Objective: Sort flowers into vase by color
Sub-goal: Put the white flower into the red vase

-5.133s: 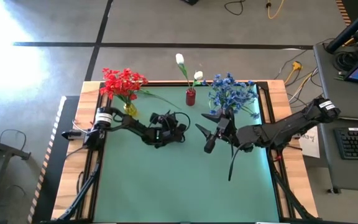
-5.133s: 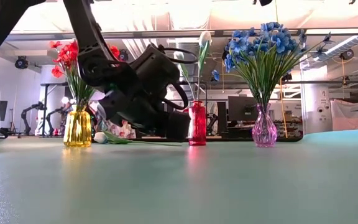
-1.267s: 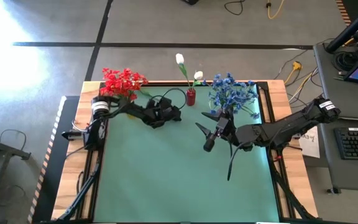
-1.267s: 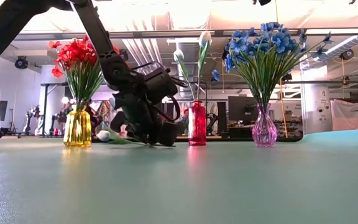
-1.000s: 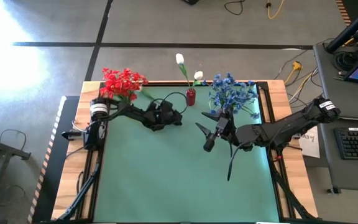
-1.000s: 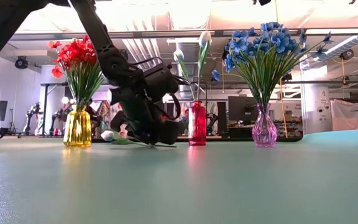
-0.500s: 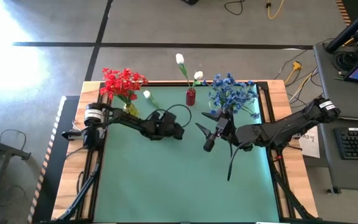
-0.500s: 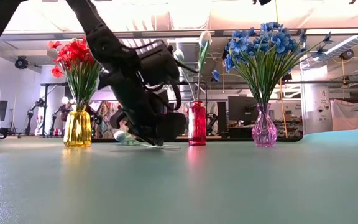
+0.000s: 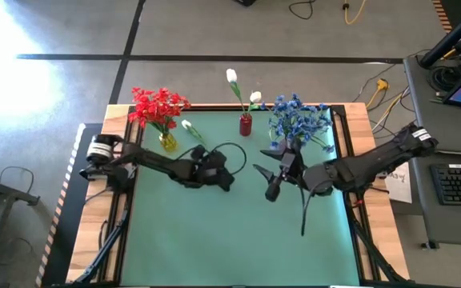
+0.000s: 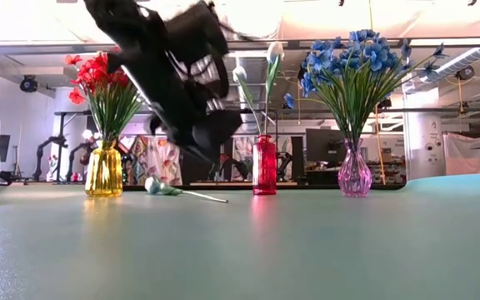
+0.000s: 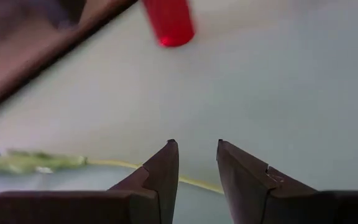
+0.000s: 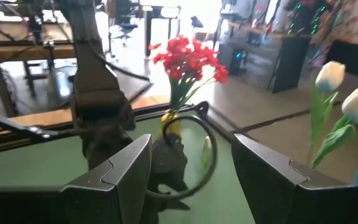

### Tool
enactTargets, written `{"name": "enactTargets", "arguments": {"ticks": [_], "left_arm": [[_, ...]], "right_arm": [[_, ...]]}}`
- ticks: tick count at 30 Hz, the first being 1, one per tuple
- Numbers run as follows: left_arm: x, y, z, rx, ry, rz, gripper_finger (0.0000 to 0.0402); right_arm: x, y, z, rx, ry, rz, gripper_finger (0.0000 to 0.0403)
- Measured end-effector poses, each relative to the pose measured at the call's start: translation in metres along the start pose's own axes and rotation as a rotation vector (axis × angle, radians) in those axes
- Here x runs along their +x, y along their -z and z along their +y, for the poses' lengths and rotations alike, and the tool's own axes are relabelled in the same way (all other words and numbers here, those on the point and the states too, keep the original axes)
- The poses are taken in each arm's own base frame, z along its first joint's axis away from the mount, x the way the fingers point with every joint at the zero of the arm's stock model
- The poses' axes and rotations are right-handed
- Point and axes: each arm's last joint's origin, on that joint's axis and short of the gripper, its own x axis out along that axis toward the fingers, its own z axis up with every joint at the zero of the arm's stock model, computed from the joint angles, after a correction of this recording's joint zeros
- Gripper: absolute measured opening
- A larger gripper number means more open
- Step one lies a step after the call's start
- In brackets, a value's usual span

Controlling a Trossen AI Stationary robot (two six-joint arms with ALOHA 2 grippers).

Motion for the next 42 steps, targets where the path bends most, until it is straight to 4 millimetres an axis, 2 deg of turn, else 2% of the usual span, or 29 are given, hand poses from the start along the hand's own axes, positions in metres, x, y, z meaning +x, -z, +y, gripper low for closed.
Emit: {"name": "enactTargets", "arguments": {"ticks": [7,13,15,19,22,27,31,34,42], "left_arm": [[-0.068,-0.002,-0.017,0.222,0.021,-0.201,0.0100],[-0.127,0.006,-0.013,0.262,0.160,-0.297,0.0100],[-0.147,0.015,-0.008,0.284,0.232,-0.317,0.0100],[-0.191,0.033,0.003,0.338,0.492,-0.329,0.0100],[-0.219,0.049,0.011,0.370,0.667,-0.327,0.0100],[-0.257,0.065,0.020,0.379,0.847,-0.368,0.0100],[-0.277,0.073,0.024,0.388,0.874,-0.453,0.0100],[-0.282,0.080,0.026,0.404,0.865,-0.462,0.0100],[-0.274,0.104,0.032,0.382,0.873,-0.375,0.0100]], "right_arm": [[-0.013,-0.021,0.008,0.061,-0.039,0.056,0.0215],[-0.009,-0.031,0.033,0.046,-0.074,0.064,0.0215],[-0.006,-0.033,0.043,0.043,-0.082,0.077,0.0215],[-0.001,-0.030,0.060,0.060,-0.081,0.143,0.0215],[0.004,-0.025,0.068,0.119,-0.077,0.217,0.0215],[0.014,-0.017,0.082,0.176,-0.063,0.290,0.0215],[0.025,-0.017,0.096,0.193,-0.097,0.314,0.0215],[0.035,-0.015,0.104,0.188,-0.085,0.320,0.0215],[0.076,-0.011,0.107,0.181,-0.038,0.368,0.0215]]}}
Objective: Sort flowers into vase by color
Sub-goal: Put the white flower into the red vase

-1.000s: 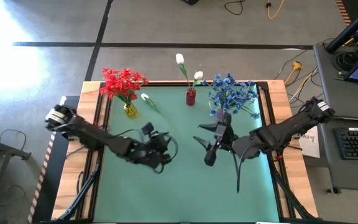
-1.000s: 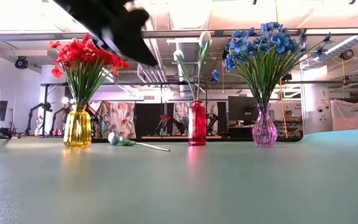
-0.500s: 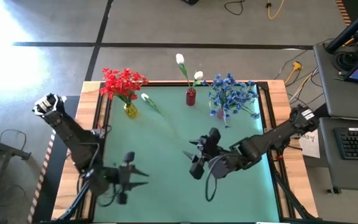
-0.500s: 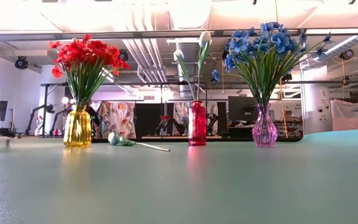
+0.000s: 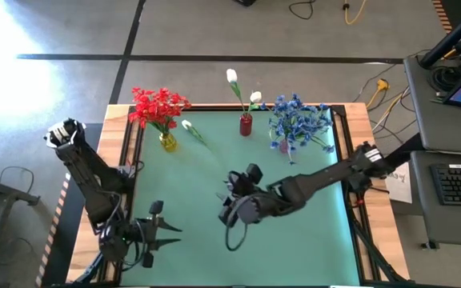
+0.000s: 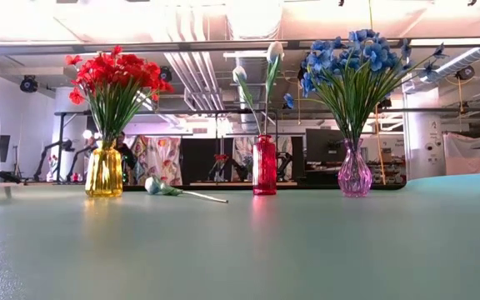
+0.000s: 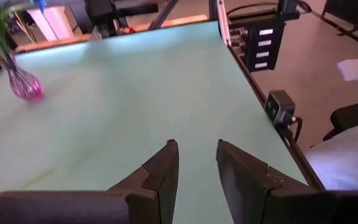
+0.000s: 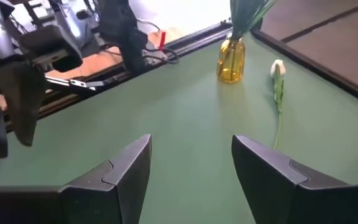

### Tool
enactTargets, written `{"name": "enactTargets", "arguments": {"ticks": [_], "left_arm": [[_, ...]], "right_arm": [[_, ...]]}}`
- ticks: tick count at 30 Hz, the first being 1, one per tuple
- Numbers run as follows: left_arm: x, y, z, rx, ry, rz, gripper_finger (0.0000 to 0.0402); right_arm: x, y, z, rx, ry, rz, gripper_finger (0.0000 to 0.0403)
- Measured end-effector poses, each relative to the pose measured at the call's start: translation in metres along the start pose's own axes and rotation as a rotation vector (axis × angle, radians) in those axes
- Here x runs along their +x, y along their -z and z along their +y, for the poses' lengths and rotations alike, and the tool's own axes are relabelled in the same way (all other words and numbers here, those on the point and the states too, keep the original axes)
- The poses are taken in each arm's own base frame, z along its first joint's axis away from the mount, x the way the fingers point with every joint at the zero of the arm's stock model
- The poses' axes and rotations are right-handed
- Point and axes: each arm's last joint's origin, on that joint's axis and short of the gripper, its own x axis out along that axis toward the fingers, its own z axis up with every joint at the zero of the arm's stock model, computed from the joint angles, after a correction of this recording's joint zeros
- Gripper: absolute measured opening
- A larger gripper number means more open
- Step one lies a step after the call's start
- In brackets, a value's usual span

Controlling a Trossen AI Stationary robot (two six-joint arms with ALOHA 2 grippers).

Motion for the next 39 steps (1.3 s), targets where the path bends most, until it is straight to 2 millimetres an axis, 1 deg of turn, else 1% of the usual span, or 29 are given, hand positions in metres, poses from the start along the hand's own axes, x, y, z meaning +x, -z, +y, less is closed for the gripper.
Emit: {"name": "enactTargets", "arguments": {"ticks": [5,10,17,23,27,31,35,37,39], "left_arm": [[0.002,0.011,0.002,-0.035,-0.008,0.021,0.0100],[0.002,0.014,0.003,-0.031,-0.013,0.030,0.0100],[-0.001,0.021,0.010,0.044,-0.057,0.078,0.0100],[-0.009,0.025,0.024,0.127,-0.151,0.094,0.0100],[-0.017,0.026,0.037,0.139,-0.189,0.078,0.0100],[-0.027,0.025,0.050,0.123,-0.224,0.039,0.0100],[-0.037,0.018,0.062,0.069,-0.275,-0.039,0.0100],[-0.042,0.014,0.067,0.044,-0.324,-0.089,0.0100],[-0.046,0.011,0.073,0.026,-0.384,-0.137,0.0100]], "right_arm": [[0.034,-0.011,-0.010,0.005,-0.003,0.050,0.0215],[0.071,-0.023,-0.028,0.006,0.009,0.099,0.0215],[0.119,-0.029,-0.052,-0.037,0.097,0.128,0.0215],[0.163,-0.025,-0.072,-0.080,0.166,0.159,0.0215],[0.188,-0.014,-0.084,-0.153,0.201,0.200,0.0215],[0.204,-0.002,-0.090,-0.213,0.218,0.240,0.0215],[0.212,0.006,-0.093,-0.223,0.232,0.273,0.0215],[0.216,0.009,-0.094,-0.178,0.240,0.270,0.0215],[0.221,0.012,-0.098,-0.074,0.245,0.274,0.0214]]}}
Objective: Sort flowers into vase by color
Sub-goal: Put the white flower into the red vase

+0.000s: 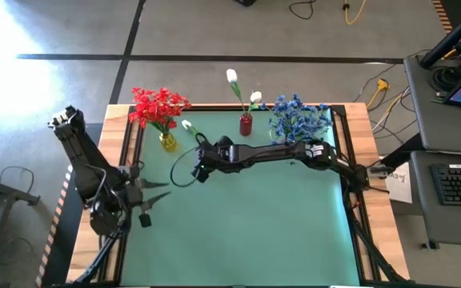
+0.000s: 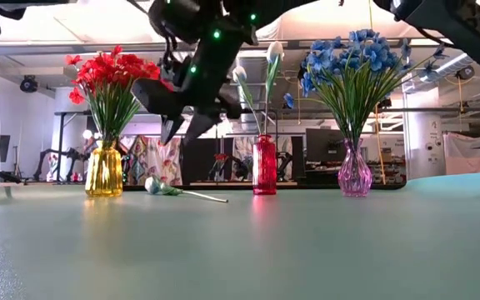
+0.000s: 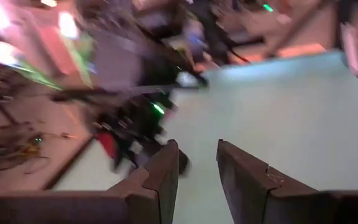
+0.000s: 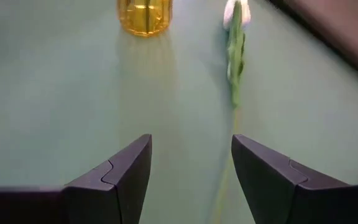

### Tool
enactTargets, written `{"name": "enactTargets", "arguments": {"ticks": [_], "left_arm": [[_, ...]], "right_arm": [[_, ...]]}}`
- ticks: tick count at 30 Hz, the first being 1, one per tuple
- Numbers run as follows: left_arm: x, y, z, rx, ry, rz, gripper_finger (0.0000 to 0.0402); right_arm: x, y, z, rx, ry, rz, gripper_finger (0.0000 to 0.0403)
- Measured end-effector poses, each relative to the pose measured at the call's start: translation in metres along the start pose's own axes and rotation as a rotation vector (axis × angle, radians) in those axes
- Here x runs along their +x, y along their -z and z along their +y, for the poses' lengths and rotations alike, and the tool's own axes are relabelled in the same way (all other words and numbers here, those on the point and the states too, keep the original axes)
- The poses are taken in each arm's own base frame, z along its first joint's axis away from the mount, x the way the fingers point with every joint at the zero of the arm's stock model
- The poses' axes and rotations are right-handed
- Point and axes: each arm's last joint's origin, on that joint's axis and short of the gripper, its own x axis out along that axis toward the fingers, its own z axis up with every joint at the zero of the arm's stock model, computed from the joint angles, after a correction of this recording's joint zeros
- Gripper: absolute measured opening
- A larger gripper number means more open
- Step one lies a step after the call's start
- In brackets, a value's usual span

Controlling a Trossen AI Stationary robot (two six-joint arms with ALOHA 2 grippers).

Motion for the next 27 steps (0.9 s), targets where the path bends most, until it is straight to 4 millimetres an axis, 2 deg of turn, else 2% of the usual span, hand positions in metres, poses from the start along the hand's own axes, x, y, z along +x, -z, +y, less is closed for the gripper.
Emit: {"name": "enactTargets", "arguments": {"ticks": [5,14,22,27], "left_arm": [[-0.003,-0.007,0.012,0.012,-0.106,-0.067,0.0100],[-0.007,-0.018,0.020,-0.002,-0.129,-0.090,0.0100],[-0.007,-0.018,0.020,0.003,-0.186,-0.112,0.0100],[-0.006,-0.018,0.019,-0.003,-0.190,-0.114,0.0100]], "right_arm": [[0.022,0.006,-0.009,0.141,0.001,0.062,0.0201],[0.051,0.011,-0.025,0.113,0.042,0.084,0.0163],[0.068,0.016,-0.031,0.085,0.057,0.094,0.0140],[0.070,0.017,-0.033,0.086,0.059,0.099,0.0135]]}}
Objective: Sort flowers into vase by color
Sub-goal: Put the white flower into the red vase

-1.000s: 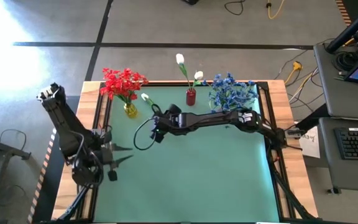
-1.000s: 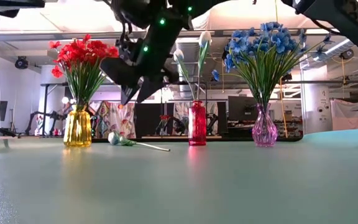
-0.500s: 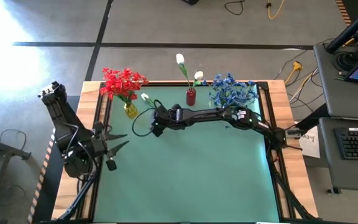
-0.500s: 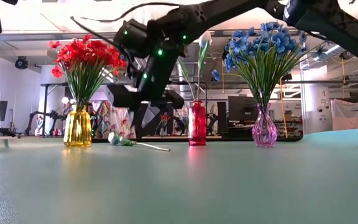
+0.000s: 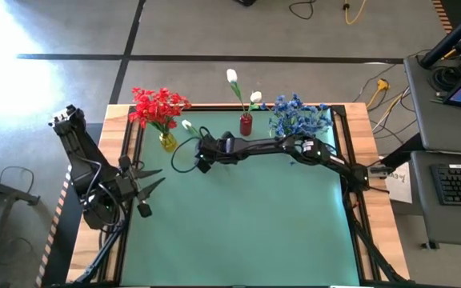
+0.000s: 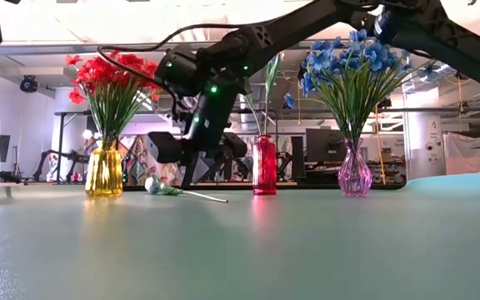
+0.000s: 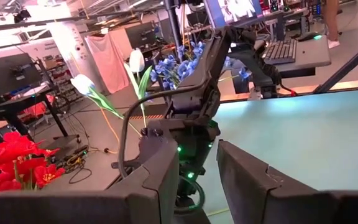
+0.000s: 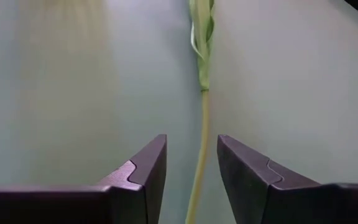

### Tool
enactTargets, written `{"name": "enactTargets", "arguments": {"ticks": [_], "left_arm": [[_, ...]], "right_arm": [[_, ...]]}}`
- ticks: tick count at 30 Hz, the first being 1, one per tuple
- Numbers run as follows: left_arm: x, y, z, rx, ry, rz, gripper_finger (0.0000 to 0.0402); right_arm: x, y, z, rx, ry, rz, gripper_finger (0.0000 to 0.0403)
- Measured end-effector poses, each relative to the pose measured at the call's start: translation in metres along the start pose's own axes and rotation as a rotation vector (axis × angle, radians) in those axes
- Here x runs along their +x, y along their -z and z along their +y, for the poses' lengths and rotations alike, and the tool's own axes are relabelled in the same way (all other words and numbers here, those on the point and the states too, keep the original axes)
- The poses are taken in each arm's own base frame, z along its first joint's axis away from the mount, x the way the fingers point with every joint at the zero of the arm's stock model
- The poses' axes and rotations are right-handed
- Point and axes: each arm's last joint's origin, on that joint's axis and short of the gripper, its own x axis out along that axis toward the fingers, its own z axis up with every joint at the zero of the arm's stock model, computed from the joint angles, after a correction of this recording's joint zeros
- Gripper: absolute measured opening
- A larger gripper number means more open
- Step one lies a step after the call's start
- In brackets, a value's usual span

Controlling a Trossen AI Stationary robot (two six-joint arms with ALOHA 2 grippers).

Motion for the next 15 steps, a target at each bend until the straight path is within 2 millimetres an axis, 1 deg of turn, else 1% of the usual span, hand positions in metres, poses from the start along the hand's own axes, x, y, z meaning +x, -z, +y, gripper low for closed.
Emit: {"name": "enactTargets", "arguments": {"ticks": [4,11,15], "left_arm": [[0.0001,0.0002,-0.0007,0.000,0.000,0.000,0.0100],[0.0001,0.0004,-0.0012,-0.016,-0.001,0.000,0.0100],[0.0001,0.0004,-0.0012,-0.017,-0.001,0.000,0.0100]], "right_arm": [[0.0010,-0.0002,-0.0014,0.001,-0.002,0.004,0.0144],[0.0034,0.0024,-0.0015,0.000,-0.022,0.017,0.0183],[0.0046,0.0041,-0.0017,-0.002,-0.020,0.022,0.0197]]}}
